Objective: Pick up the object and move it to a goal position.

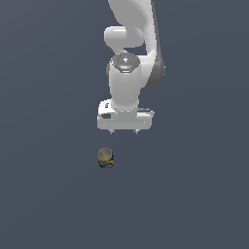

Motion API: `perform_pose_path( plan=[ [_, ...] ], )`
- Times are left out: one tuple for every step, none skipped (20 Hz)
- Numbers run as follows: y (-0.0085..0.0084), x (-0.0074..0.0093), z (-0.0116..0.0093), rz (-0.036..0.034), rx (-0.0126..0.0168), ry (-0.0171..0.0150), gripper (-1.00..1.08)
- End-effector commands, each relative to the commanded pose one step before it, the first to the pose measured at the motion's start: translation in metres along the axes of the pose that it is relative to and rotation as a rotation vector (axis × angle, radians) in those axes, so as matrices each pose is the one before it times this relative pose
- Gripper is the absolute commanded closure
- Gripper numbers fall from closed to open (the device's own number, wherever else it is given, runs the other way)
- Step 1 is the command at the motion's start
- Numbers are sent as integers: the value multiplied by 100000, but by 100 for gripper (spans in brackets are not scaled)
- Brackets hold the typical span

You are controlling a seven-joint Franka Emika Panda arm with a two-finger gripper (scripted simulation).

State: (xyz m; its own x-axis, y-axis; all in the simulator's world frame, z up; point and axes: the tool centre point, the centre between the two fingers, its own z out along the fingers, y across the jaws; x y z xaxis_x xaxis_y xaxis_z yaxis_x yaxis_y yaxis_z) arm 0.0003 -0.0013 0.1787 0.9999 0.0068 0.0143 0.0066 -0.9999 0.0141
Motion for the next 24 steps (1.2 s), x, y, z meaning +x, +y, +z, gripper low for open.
perform_pose_path(
  plan=[
    [1, 0, 0, 0, 0, 0, -92],
    [-83, 16, -39, -39, 50, 101, -92],
    [-237, 44, -117, -111, 152, 298, -92],
    [-382, 67, -189, -173, 244, 475, -92],
    [-512, 81, -254, -221, 326, 627, -92],
    [-604, 81, -301, -239, 380, 724, -92],
    [-506, 51, -253, -171, 309, 585, -92],
    [-345, 19, -176, -88, 202, 383, -92],
    [-193, -3, -103, -24, 104, 202, -92],
    [-64, -13, -41, 15, 28, 61, -92],
    [25, -16, -13, 0, 0, 0, -92],
    [110, 18, 82, 13, -70, -137, -92],
    [127, 48, 92, -74, -43, -109, -92],
    [152, 83, 99, -139, -12, -66, -92],
    [173, 119, 132, -218, -2, -71, -92],
    [220, 148, 162, -264, 1, -80, -92],
    [276, 169, 199, -305, -7, -110, -92],
    [325, 188, 239, -355, -16, -146, -92],
    [382, 206, 272, -390, -19, -168, -92],
    [428, 225, 307, -441, -17, -184, -92],
    [474, 244, 343, -496, -14, -200, -92],
    [527, 257, 381, -545, -13, -220, -92],
    [583, 267, 422, -595, -13, -242, -92],
    [639, 274, 462, -644, -10, -262, -92]
  ],
)
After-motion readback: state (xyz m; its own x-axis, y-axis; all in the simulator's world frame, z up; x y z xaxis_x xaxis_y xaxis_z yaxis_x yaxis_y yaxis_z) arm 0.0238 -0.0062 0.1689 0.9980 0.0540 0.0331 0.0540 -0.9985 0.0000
